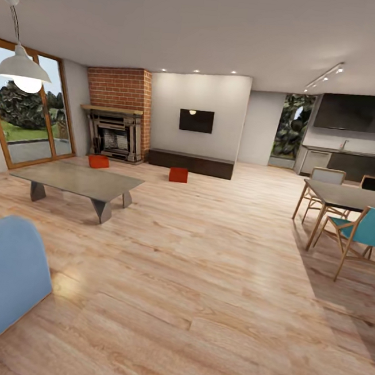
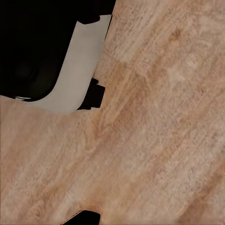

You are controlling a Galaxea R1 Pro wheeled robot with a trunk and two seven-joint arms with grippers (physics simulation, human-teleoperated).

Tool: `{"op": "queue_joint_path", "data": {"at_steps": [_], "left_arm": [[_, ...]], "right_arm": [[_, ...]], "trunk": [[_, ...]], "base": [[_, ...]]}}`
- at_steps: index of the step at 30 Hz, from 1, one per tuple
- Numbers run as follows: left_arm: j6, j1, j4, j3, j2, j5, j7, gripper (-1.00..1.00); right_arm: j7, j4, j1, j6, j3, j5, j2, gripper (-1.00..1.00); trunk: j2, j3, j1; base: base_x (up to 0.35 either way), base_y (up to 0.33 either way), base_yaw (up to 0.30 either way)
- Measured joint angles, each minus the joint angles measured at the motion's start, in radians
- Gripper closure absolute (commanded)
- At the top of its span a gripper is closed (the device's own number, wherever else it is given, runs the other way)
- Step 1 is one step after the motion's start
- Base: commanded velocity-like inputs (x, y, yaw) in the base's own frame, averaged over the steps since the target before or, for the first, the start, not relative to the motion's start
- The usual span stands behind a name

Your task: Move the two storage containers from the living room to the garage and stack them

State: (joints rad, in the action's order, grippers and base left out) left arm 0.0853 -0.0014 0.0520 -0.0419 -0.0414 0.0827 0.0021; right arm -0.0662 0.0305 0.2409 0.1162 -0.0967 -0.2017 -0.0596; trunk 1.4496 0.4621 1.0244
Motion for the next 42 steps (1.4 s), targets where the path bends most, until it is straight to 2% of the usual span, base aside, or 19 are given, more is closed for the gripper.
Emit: {"op": "queue_joint_path", "data": {"at_steps": [42], "left_arm": [[0.0,0.0,0.0,0.001,0.001,0.0,-0.001,-1.0]], "right_arm": [[0.0,0.0,0.0,-0.001,0.002,0.001,-0.001,-1.0]], "trunk": [[0.0,0.0,0.0]], "base": [[0.322,0.098,0.0]]}}
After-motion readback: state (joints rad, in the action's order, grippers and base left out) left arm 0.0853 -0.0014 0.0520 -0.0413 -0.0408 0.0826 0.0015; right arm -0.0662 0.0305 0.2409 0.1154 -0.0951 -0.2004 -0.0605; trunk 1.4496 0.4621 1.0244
